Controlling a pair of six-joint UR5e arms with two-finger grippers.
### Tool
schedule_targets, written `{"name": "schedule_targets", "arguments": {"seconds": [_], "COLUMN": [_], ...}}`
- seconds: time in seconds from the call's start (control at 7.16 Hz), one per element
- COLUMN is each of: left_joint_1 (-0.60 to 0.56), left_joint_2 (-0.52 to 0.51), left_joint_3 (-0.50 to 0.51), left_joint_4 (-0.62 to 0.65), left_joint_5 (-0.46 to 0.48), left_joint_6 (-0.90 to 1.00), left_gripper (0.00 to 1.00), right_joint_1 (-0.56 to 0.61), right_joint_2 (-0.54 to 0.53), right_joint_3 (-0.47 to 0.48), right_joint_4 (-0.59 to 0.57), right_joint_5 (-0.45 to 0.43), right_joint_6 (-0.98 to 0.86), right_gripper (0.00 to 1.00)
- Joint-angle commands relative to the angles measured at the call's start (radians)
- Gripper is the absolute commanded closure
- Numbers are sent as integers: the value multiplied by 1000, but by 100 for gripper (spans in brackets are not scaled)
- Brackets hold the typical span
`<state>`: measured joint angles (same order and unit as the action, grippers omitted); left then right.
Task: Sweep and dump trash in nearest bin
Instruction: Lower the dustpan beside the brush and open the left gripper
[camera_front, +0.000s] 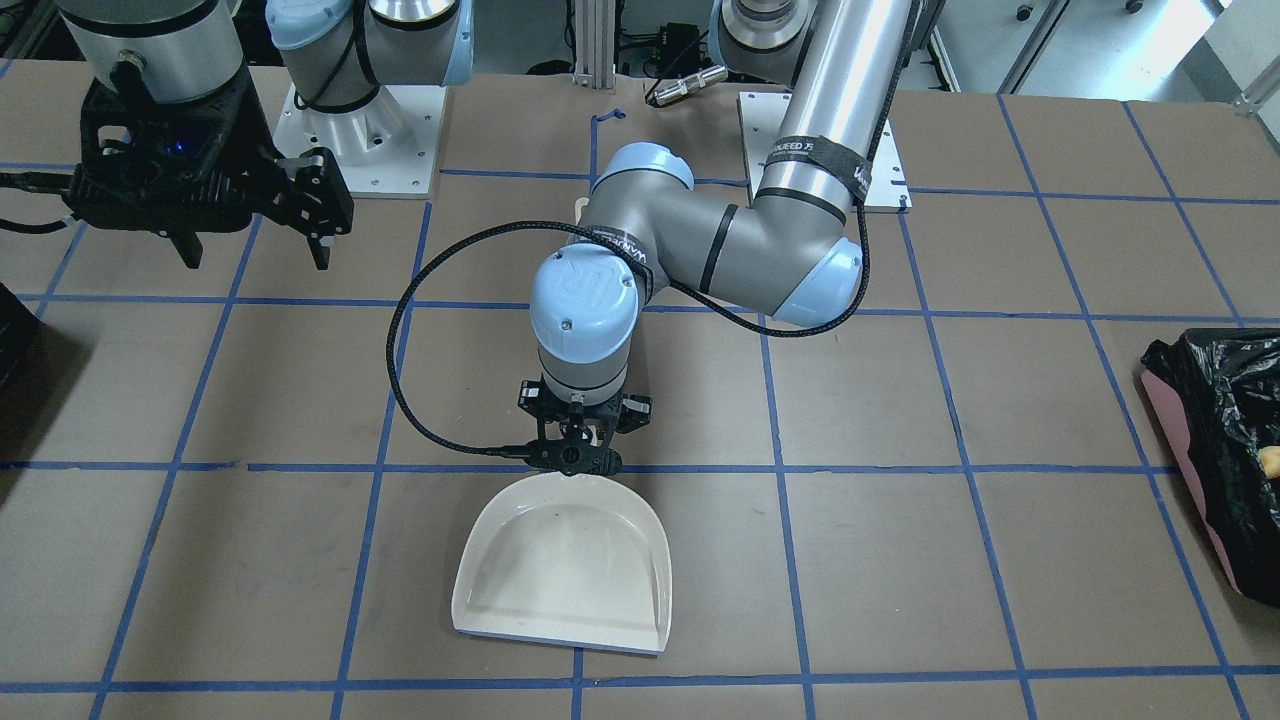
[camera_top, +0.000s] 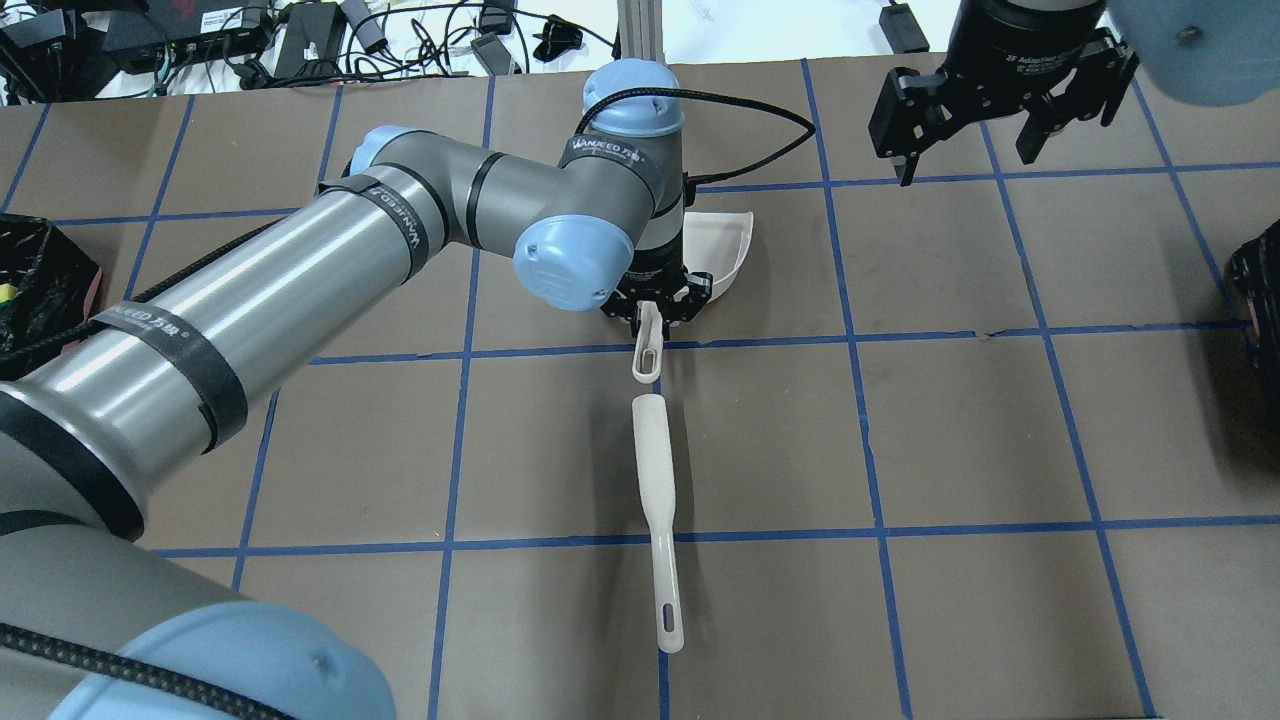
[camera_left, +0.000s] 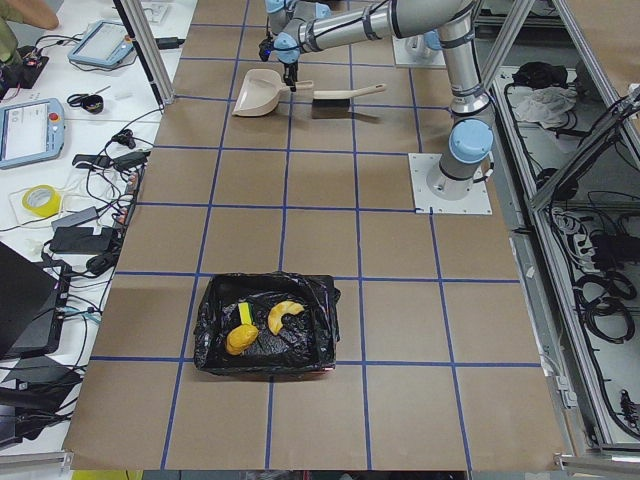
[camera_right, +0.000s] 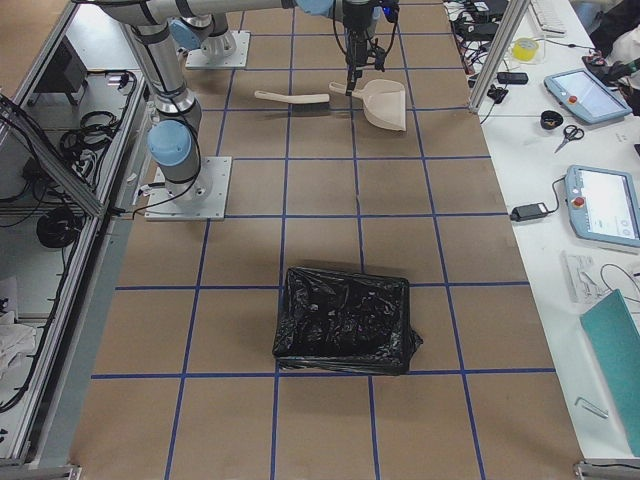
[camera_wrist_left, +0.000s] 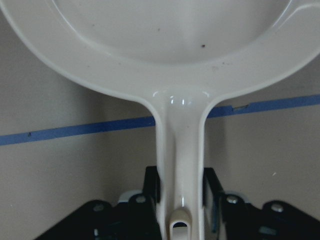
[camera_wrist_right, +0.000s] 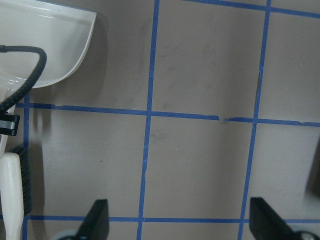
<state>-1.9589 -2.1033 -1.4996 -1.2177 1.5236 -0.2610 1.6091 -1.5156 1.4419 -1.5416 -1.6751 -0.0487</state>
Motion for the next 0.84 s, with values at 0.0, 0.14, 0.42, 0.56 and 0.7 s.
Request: {"name": "schedule_targets", "arguments": {"seconds": [0.0,0.14,0.42,0.56,0.7], "left_joint_1": [-8,-12,-17,-17,-8], "left_joint_2": [-1,-3,0,3,34], "left_joint_3": [-1,-2,-1,1,5], "left_joint_4": [6,7,26,27,23], "left_joint_5": [-2,0,0,0,0], "left_joint_6": [-17,-24,-41,-72,-80], "left_gripper": [100,84,20,0,0], "right_joint_1": [0,0,0,0,0], "right_joint_2": [0,0,0,0,0], "right_joint_3": [0,0,0,0,0], "right_joint_4": [2,2,0,-3,-2], "right_joint_5": [0,0,0,0,0], "right_joint_6": [0,0,0,0,0], "right_gripper": [0,0,0,0,0]}}
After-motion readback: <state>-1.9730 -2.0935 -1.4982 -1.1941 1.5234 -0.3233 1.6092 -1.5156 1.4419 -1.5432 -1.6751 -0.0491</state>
